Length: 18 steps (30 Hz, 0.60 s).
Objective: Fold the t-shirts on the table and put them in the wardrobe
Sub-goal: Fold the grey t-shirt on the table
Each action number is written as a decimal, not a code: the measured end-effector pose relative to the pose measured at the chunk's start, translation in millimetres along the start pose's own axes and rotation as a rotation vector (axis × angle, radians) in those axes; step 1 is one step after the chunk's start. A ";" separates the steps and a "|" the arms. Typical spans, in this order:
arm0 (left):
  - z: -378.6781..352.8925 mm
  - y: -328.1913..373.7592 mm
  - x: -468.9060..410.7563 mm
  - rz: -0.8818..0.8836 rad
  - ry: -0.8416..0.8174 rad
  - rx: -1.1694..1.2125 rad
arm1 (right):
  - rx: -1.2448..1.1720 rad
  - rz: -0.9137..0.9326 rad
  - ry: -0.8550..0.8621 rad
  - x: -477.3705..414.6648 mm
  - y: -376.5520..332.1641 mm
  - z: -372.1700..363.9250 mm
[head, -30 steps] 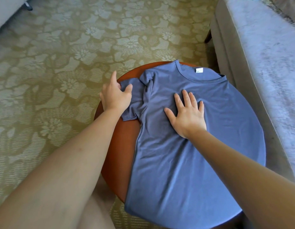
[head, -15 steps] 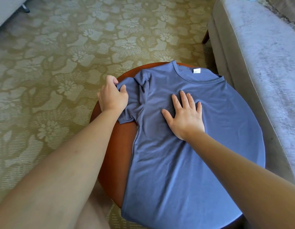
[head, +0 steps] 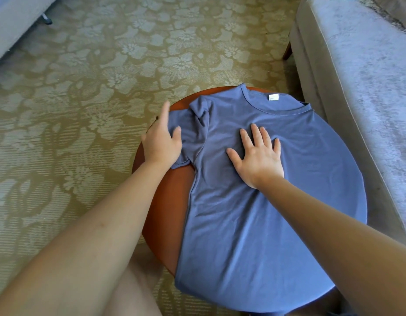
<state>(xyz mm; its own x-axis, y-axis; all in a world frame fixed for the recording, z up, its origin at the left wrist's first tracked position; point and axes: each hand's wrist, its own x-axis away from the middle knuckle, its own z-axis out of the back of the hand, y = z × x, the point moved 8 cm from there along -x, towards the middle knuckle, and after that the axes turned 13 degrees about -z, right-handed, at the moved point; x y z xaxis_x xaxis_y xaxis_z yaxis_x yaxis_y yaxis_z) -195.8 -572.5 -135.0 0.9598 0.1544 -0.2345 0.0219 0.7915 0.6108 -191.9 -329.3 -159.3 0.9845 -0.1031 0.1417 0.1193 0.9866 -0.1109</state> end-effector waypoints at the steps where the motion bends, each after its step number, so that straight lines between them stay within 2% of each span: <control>1: -2.0 0.8 2.6 -0.029 -0.027 -0.044 | 0.003 0.000 0.003 -0.1 0.1 -0.2; 5: 14.3 -4.2 4.6 0.088 0.041 0.042 | 0.011 -0.001 0.007 -0.9 0.5 -0.9; 11: 26.4 -9.7 7.3 0.199 -0.125 0.075 | 0.046 -0.010 -0.023 1.3 -2.6 -2.1; 18: 25.7 -48.0 23.1 0.396 -0.083 0.332 | 0.062 0.005 -0.061 8.8 -24.1 -6.6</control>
<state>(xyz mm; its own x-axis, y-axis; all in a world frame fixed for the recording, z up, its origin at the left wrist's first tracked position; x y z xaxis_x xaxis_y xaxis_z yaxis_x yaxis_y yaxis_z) -167.5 -622.1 -150.3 0.9314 0.3452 0.1156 -0.2723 0.4499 0.8506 -185.3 -354.8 -161.9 0.9752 -0.0918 0.2014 0.1041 0.9933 -0.0511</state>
